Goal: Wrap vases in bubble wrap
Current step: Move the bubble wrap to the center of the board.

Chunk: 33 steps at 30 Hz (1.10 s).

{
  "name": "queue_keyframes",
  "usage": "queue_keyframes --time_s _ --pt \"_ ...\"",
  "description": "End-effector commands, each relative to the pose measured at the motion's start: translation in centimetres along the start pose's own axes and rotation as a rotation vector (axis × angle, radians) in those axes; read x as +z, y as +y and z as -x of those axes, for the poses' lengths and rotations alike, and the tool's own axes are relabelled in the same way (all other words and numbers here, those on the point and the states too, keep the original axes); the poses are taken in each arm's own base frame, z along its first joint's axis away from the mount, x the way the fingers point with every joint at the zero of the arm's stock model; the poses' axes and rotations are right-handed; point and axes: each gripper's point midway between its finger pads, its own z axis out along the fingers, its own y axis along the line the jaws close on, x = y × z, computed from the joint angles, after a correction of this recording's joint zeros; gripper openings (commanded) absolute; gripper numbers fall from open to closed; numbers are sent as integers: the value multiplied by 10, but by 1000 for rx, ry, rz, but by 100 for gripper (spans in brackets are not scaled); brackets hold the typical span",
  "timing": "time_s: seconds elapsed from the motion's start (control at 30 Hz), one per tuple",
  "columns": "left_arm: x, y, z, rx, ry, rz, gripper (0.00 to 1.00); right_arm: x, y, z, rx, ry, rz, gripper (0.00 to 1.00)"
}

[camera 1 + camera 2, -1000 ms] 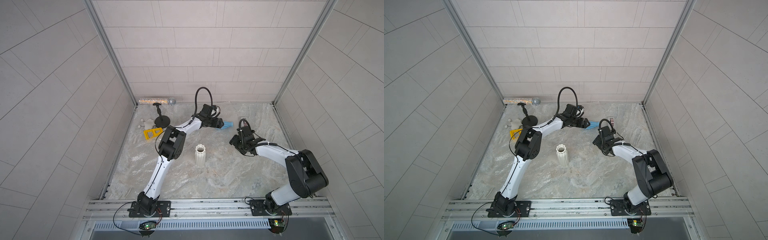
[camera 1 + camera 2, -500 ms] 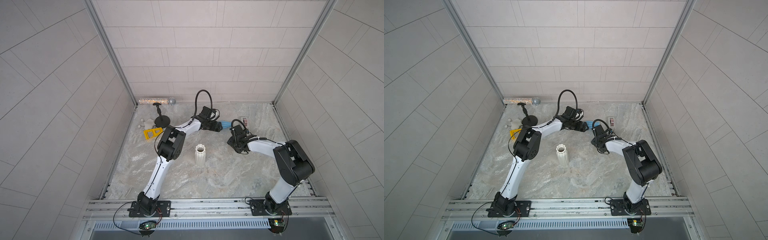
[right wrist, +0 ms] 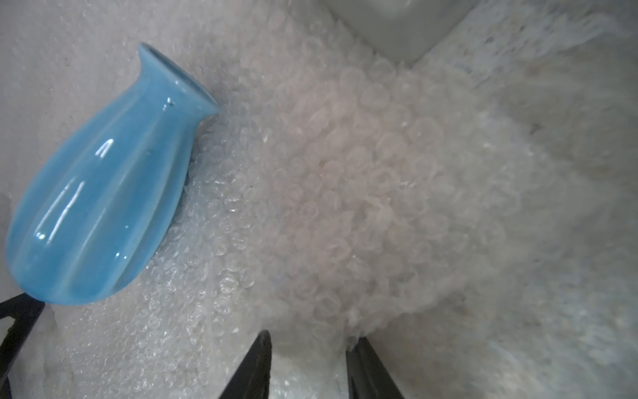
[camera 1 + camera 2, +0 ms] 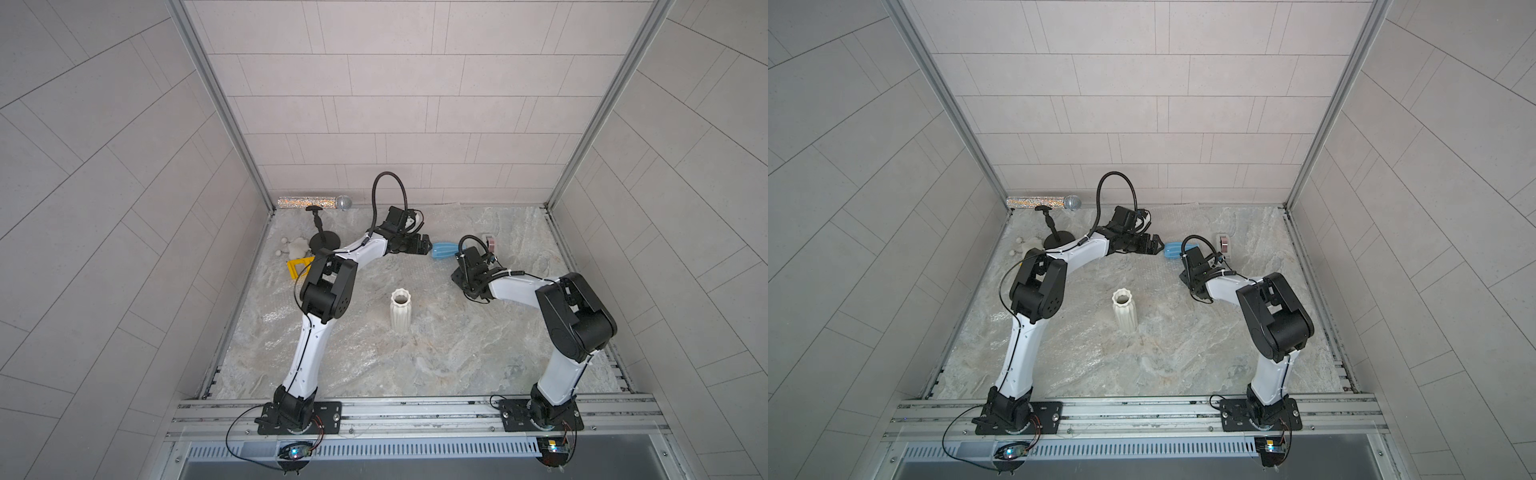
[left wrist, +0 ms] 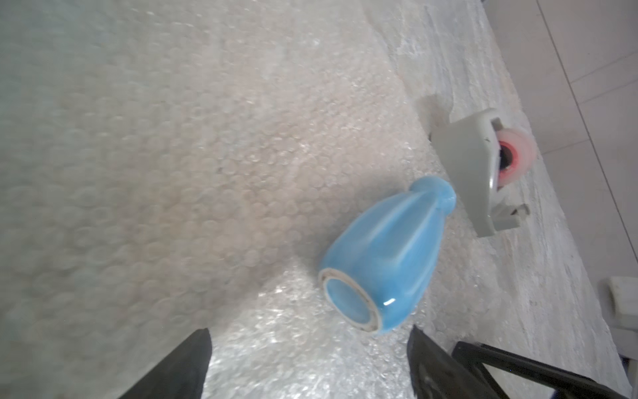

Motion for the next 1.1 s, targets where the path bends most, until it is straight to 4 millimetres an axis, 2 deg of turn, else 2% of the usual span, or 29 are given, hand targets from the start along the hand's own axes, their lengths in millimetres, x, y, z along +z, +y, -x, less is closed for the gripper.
queue_keyframes --time_s 0.0,0.3,0.47,0.63,0.83,1.0,1.07 --pt "-4 14 0 -21 7 65 93 12 -25 -17 -4 44 -78 32" --pt "-7 23 -35 -83 79 86 93 -1 -7 -9 -73 23 -1 7" --pt "-14 22 -45 -106 124 90 93 -9 -10 -7 -94 14 14 1" --pt "-28 14 -63 -135 174 67 92 -24 -13 -2 -155 -8 35 0" --pt "-69 5 -54 -143 71 85 92 -32 -31 -9 -227 63 35 0" --pt "-88 8 -46 -149 41 111 92 -40 -50 -11 -279 108 19 0" --pt "-96 3 -41 -163 22 83 92 -43 -57 -12 -296 131 8 0"
